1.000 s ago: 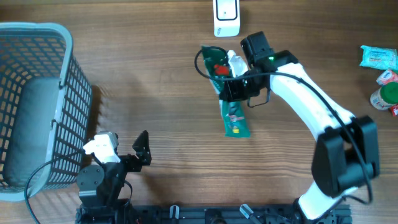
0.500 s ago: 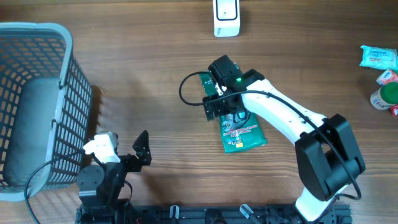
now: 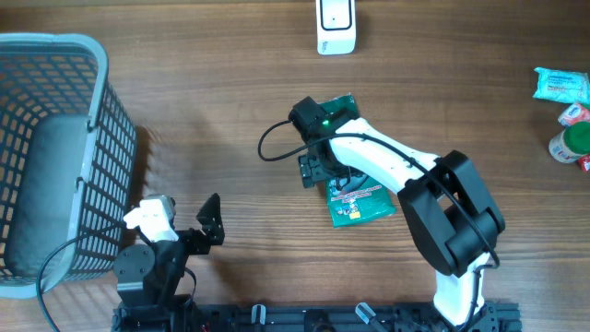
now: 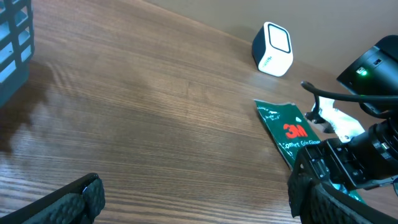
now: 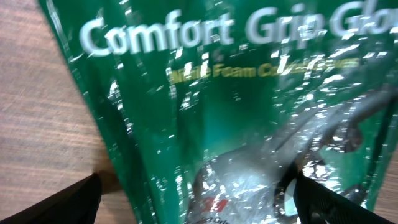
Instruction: Scan the item barcode
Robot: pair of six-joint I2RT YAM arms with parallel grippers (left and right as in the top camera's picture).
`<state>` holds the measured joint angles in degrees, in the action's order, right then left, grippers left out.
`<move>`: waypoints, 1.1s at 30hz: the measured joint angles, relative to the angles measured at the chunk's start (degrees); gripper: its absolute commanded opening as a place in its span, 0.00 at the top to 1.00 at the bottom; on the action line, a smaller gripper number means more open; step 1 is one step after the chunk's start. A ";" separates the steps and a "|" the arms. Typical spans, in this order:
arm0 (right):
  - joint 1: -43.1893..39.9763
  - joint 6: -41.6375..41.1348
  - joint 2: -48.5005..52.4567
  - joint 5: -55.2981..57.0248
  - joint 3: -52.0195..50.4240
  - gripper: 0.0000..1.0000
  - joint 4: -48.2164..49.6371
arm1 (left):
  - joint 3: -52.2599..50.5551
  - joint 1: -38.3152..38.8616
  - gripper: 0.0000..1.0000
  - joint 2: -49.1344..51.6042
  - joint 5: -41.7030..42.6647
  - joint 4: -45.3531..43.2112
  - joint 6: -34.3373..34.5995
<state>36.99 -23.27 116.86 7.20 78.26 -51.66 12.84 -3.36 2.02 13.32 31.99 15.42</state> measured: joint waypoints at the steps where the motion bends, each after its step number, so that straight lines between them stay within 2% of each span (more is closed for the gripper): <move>1: 0.00 0.66 0.22 -0.83 0.13 0.24 -0.35 | 0.00 0.00 0.00 0.00 0.00 -0.02 0.02; 2: 0.00 1.31 0.57 -1.75 0.24 0.49 -0.42 | 0.00 0.00 0.00 0.00 0.00 -0.02 0.02; 6: 0.00 2.58 1.16 -3.58 -0.31 0.95 -0.57 | 0.00 0.00 0.00 0.00 0.00 -0.02 0.02; 11: -0.55 3.78 1.05 -2.91 -0.52 0.96 -0.87 | 0.00 0.00 0.00 0.00 0.00 0.00 0.02; 13: -1.97 6.49 1.53 -7.06 1.27 0.95 -2.89 | 0.00 0.00 0.00 0.00 0.00 0.00 0.00; 15: -4.50 10.45 2.54 -17.62 3.52 0.95 -5.70 | 0.00 -0.02 0.00 0.00 0.00 -0.02 0.00; 17: -7.41 17.97 3.28 -34.25 5.03 0.96 -10.43 | 0.00 -0.02 0.00 0.00 0.00 -0.02 0.02; 20: -11.56 29.35 2.62 -52.22 6.51 0.96 -17.84 | 0.00 -0.02 0.00 0.00 -0.02 -0.02 0.02; 23: -15.43 36.52 1.75 -64.43 6.58 0.96 -19.82 | 0.00 -0.02 0.00 0.00 0.00 -0.02 0.02; 25: -16.24 38.42 1.75 -72.65 6.54 0.96 -20.20 | 0.00 0.00 0.00 0.00 0.00 -0.02 0.02; 28: -15.58 34.91 1.75 -84.08 6.54 0.96 -20.35 | 0.00 0.00 0.00 0.00 0.00 -0.02 0.02; 33: -15.50 14.08 1.75 -87.60 6.54 0.96 -19.63 | 0.00 -0.02 0.00 0.00 0.00 -0.02 0.00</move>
<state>21.50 -9.19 118.61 -80.40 84.79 -71.29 12.84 -3.38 2.02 13.32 31.97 15.42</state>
